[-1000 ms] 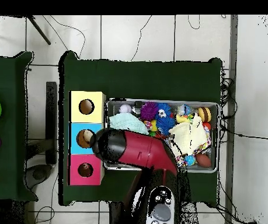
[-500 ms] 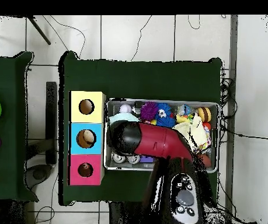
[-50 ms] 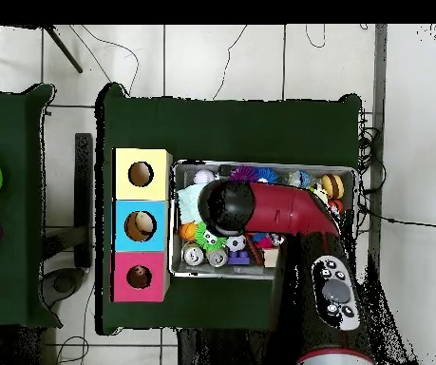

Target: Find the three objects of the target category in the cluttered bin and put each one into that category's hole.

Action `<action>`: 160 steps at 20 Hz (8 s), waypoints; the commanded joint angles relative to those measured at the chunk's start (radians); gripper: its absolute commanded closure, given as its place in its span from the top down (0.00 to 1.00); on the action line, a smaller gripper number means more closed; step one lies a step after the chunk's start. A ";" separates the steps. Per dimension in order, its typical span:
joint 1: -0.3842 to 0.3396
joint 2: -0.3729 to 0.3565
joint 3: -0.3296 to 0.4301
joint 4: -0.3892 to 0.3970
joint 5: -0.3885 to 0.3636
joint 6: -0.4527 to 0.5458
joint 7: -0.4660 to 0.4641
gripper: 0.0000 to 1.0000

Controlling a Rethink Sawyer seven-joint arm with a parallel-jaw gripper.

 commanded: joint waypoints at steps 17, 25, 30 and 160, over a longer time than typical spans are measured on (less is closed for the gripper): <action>-0.180 0.182 0.344 -0.303 -0.243 0.306 -0.551 0.00; -0.192 0.210 0.376 -0.395 -0.261 0.403 -0.606 0.00; -0.199 0.222 0.389 -0.447 -0.273 0.455 -0.652 0.00; -0.572 0.228 0.543 -0.163 -0.356 0.122 -0.858 1.00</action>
